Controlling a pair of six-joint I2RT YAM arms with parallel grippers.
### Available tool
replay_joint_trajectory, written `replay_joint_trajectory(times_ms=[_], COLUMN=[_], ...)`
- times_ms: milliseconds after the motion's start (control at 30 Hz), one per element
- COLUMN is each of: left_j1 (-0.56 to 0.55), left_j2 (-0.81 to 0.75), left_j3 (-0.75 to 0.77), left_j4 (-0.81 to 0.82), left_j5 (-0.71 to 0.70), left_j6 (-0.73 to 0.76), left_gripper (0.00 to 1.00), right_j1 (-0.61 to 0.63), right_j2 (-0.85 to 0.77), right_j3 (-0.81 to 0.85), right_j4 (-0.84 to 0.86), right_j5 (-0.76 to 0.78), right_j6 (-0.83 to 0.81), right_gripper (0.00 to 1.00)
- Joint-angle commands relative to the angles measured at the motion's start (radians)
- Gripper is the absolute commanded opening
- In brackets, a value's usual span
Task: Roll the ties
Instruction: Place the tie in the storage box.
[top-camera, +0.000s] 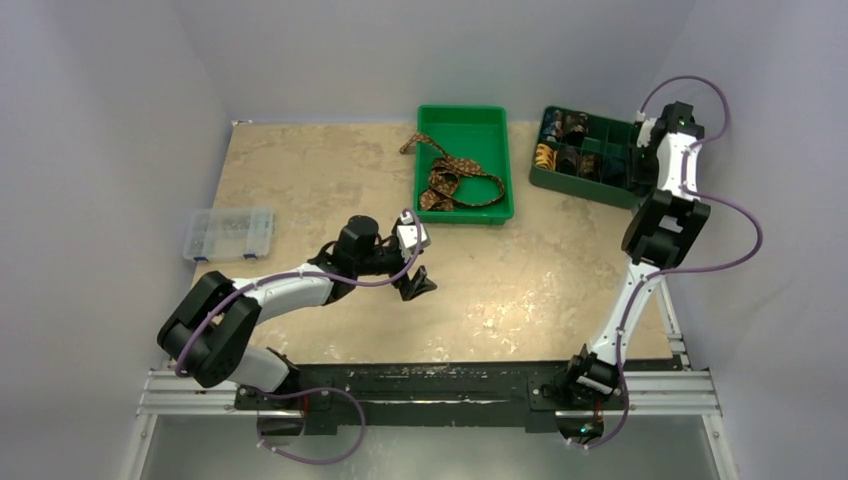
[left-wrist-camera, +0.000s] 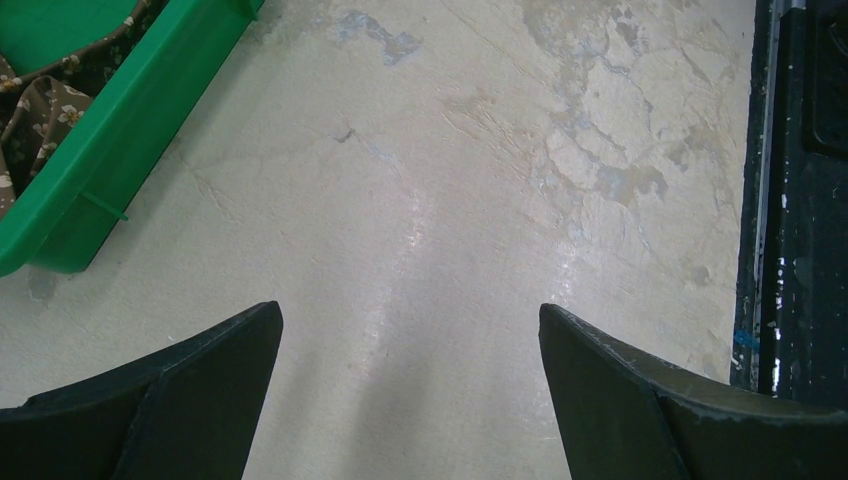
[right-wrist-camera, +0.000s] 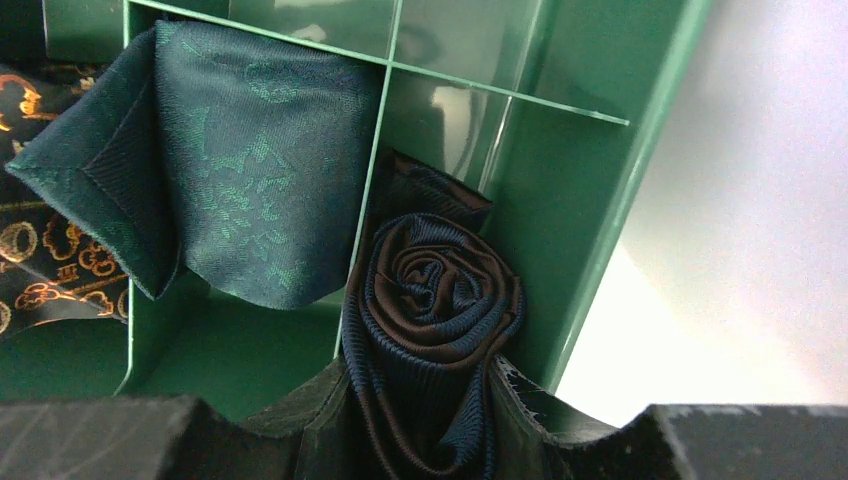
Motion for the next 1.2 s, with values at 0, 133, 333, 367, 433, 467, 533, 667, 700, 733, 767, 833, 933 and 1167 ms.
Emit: replay_joint_trajectory(times_ms=[0,133,333,367,433,467,533,667,700,733,767,833,933,1167], left_j1=[0.009,0.009,0.009,0.009,0.009,0.008,0.009,0.009,0.009,0.009,0.008,0.009,0.008,0.009], left_j2=[0.001,0.009,0.017,0.019,0.023,0.024,0.024,0.024,0.026,0.028,0.033,0.038,0.045,0.053], left_j3=[0.019,0.021,0.032,0.035,0.04,0.041,0.041,0.04,0.04,0.041,0.042,0.046,0.053,0.06], left_j4=[0.05,0.052,0.05,0.05,0.047,0.047,0.047,0.045,0.045,0.045,0.046,0.049,0.05,0.061], left_j5=[0.038,0.054,0.067,0.07,0.072,0.072,0.071,0.071,0.073,0.074,0.077,0.078,0.078,0.082], left_j6=[-0.018,-0.028,-0.029,-0.028,-0.027,-0.027,-0.027,-0.033,-0.034,-0.035,-0.036,-0.037,-0.037,-0.036], left_gripper=[1.0,1.0,1.0,1.0,1.0,1.0,1.0,1.0,1.0,1.0,1.0,1.0,1.0,1.0], right_j1=[-0.048,-0.05,-0.052,-0.051,-0.051,-0.051,-0.051,-0.051,-0.051,-0.051,-0.051,-0.051,-0.051,-0.051], right_j2=[-0.081,-0.133,-0.132,-0.123,-0.107,-0.098,-0.088,-0.077,-0.072,-0.068,-0.064,-0.062,-0.076,-0.087], right_j3=[-0.1,-0.17,-0.159,-0.144,-0.119,-0.106,-0.081,-0.021,-0.005,0.009,0.019,0.026,0.018,0.004], right_j4=[-0.229,-0.25,-0.224,-0.224,-0.22,-0.22,-0.216,-0.222,-0.227,-0.231,-0.236,-0.236,-0.226,-0.213], right_j5=[0.0,-0.007,-0.001,-0.005,-0.007,-0.006,-0.004,-0.007,-0.007,-0.007,-0.007,-0.006,-0.007,-0.026], right_j6=[-0.008,-0.003,0.008,0.011,0.016,0.016,0.018,0.02,0.02,0.018,0.017,0.015,0.011,0.01], right_gripper=[0.0,0.0,0.06,0.09,0.19,0.23,0.26,0.35,0.39,0.4,0.4,0.41,0.46,0.59])
